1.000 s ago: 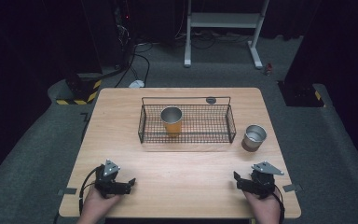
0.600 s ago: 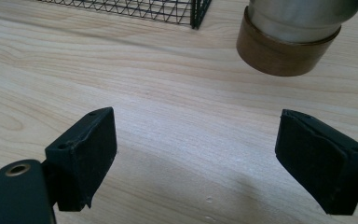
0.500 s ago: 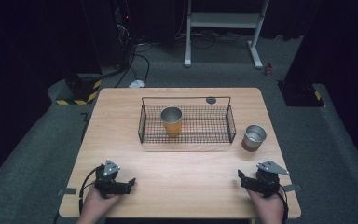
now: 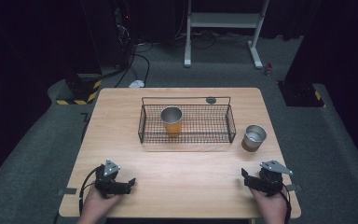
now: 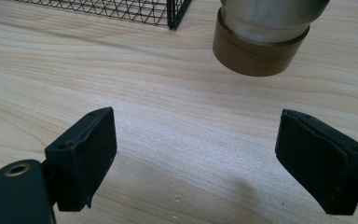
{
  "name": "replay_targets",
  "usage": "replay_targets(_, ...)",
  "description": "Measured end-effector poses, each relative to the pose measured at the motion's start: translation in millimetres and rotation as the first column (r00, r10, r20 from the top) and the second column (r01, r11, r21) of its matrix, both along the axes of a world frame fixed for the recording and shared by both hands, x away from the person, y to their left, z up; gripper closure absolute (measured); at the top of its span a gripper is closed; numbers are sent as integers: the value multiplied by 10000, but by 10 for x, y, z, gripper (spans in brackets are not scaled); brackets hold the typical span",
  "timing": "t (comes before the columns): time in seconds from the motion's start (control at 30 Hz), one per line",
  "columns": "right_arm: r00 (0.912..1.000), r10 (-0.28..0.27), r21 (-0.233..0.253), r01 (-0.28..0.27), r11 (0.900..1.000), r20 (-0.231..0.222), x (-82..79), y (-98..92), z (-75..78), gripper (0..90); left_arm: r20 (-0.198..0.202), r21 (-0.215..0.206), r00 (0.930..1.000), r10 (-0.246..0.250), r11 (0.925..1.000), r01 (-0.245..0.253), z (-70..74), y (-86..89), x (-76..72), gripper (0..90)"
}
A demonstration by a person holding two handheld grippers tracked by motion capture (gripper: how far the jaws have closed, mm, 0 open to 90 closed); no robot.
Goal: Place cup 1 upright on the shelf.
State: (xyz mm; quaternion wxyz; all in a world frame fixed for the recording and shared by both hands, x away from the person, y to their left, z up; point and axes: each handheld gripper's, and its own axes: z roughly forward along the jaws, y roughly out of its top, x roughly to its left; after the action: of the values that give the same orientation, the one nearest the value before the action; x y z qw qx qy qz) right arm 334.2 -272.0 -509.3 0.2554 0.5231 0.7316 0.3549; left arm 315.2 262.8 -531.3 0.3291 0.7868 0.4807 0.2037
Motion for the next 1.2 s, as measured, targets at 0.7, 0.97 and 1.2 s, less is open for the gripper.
replay_targets(0.7, 9996, -42, -105, 39, 9999, -273, 139, 157, 21, 134, -51, -2, 9998, 176, 9998, -176, 7, 33, -1, 17)
replay_targets(0.97, 9980, -593, -65, 592, 9982, -203, 265, 263, 103, 135, -13, 1, 10000, -34, 10000, 34, 6, 123, 65, 19)
replay_targets(1.2, 9925, -1223, 240, 1222, 9922, 27, 291, 196, 152, 144, -33, -26, 9998, 188, 9998, -188, 0, 182, 136, 5)
